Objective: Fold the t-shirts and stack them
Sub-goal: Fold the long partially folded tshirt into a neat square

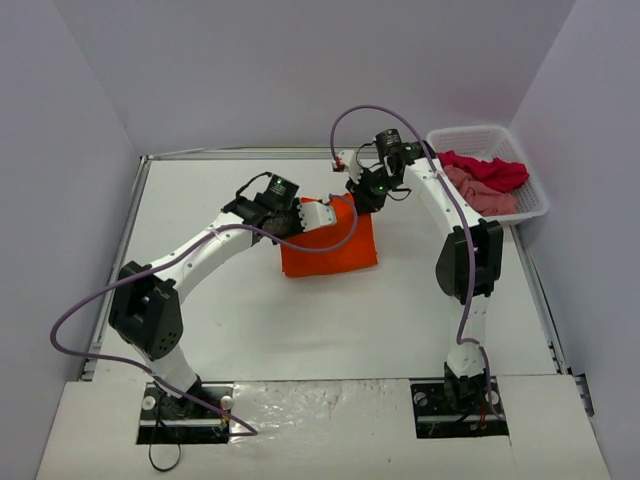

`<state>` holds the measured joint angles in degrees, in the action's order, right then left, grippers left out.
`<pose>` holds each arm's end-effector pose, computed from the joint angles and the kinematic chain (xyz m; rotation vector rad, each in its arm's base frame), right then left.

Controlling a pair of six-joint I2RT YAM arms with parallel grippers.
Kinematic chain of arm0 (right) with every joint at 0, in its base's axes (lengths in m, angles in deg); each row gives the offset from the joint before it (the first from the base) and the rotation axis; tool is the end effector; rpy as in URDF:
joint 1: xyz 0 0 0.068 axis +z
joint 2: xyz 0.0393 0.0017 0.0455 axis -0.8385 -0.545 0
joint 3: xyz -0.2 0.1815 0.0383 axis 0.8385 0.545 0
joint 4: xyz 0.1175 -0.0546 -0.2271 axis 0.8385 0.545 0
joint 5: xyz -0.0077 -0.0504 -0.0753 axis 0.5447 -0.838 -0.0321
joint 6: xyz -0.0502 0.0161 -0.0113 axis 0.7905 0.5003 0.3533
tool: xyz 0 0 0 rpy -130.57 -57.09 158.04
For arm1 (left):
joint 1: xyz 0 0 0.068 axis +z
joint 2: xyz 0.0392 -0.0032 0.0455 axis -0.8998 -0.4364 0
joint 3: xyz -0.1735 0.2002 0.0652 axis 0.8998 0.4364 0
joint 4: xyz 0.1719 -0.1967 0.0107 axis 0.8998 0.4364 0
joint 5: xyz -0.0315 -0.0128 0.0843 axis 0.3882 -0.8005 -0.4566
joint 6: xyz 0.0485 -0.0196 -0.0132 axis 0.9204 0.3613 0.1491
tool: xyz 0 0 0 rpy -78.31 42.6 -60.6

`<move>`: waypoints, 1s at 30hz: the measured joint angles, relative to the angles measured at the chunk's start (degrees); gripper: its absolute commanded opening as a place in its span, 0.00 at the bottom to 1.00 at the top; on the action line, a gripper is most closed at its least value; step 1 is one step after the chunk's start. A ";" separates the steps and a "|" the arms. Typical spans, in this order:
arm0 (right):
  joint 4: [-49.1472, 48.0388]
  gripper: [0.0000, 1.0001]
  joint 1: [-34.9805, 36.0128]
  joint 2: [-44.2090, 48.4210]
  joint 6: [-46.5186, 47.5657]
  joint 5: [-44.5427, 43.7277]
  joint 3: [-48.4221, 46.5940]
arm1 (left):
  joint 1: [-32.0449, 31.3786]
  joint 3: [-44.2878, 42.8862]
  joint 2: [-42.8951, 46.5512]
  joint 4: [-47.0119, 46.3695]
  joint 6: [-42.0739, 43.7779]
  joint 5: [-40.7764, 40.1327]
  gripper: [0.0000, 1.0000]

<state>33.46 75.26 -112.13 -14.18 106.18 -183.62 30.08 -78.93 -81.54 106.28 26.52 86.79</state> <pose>0.4345 0.1660 0.2903 -1.4769 1.8110 0.5567 0.3084 -0.2132 0.2966 1.5048 1.8299 -0.0649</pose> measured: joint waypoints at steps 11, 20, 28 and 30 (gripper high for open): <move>-3.89 0.00 -0.35 -0.37 -3.19 -1.64 -2.93 | 0.55 -1.99 -0.79 -4.39 -0.87 -3.93 0.02; -6.86 0.00 -1.14 -1.33 -5.29 -2.69 -5.31 | 0.76 -3.08 -2.36 -7.56 -0.90 -7.19 0.02; -8.57 0.00 -1.44 -3.87 -6.14 -3.06 -5.68 | 0.83 -3.08 -5.11 -10.01 -0.92 -9.44 0.02; -8.76 0.00 -1.44 -4.66 -6.14 -3.08 -6.25 | 0.87 -3.10 -5.70 -10.58 -0.92 -9.84 0.02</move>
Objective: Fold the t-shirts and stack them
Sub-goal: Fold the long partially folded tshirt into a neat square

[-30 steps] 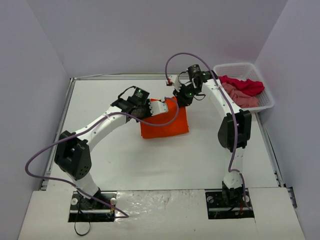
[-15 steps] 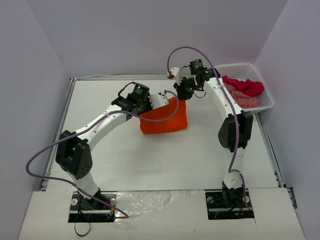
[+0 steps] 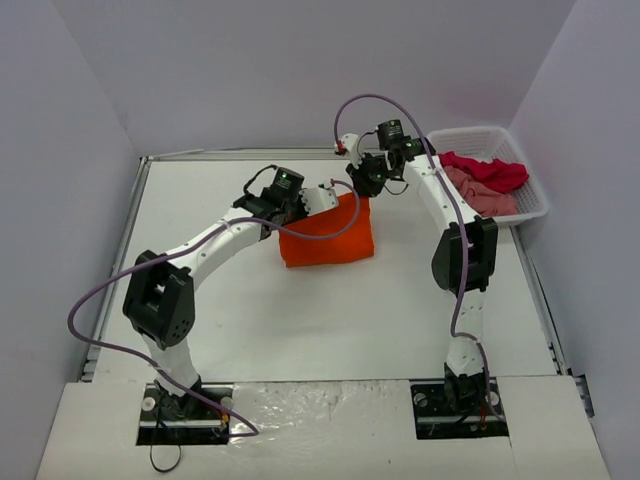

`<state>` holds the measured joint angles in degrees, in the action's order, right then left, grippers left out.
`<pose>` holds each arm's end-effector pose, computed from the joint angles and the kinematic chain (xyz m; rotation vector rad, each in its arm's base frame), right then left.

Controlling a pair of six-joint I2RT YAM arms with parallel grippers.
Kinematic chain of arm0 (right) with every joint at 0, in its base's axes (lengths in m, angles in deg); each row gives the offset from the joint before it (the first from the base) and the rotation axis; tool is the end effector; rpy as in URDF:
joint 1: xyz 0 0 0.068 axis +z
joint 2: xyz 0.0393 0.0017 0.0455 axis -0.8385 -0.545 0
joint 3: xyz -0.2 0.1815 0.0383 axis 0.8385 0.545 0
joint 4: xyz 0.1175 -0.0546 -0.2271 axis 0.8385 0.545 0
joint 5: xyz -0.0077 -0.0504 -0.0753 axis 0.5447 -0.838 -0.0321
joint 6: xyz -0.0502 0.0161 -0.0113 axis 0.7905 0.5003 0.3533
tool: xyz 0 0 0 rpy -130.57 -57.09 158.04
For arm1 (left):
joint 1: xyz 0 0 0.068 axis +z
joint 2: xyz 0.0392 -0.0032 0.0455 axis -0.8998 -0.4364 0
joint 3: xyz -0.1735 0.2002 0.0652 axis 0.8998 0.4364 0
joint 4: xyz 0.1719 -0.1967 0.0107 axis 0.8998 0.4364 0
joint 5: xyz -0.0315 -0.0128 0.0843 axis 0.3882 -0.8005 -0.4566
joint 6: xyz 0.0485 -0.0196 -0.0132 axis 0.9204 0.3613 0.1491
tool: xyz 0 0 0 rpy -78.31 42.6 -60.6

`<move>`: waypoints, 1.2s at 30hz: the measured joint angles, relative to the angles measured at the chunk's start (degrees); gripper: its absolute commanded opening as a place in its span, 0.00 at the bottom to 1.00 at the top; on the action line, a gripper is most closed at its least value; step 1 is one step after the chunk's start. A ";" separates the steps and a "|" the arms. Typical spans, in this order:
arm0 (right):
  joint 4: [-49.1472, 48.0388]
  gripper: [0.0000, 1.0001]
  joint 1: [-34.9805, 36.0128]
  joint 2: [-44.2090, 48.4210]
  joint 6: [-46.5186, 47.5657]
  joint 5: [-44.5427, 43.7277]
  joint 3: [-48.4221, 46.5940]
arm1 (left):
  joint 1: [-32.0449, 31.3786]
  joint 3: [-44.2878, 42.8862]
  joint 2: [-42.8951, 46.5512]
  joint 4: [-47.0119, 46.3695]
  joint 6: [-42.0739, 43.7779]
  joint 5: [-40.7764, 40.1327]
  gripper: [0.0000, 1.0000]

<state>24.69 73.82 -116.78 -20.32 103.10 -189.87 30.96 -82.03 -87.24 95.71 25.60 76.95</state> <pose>0.4693 0.1627 0.2971 -1.3218 1.7774 0.4499 0.3451 -0.2230 0.2924 1.3283 1.8014 0.1434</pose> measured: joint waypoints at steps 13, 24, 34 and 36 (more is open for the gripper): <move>-3.78 0.00 -0.26 -4.59 -1.57 -0.13 -2.16 | 1.05 -3.02 -6.60 -3.17 -0.44 -3.08 0.02; -7.56 0.00 -1.22 -8.98 -3.19 -0.68 -3.69 | 1.16 -7.91 -14.03 -5.97 -0.79 -7.13 0.03; -10.29 0.45 -1.53 -13.33 -5.44 -0.81 -7.52 | 1.70 -8.87 -18.08 -10.40 -0.74 -12.09 0.20; -11.02 0.46 -1.53 -13.99 -5.81 -0.98 -7.93 | 1.75 -9.03 -18.75 -11.61 -0.72 -13.42 0.22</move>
<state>13.68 72.29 -130.77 -26.14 102.12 -197.81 32.71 -91.06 -106.00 84.10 24.88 63.53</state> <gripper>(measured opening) 0.454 0.198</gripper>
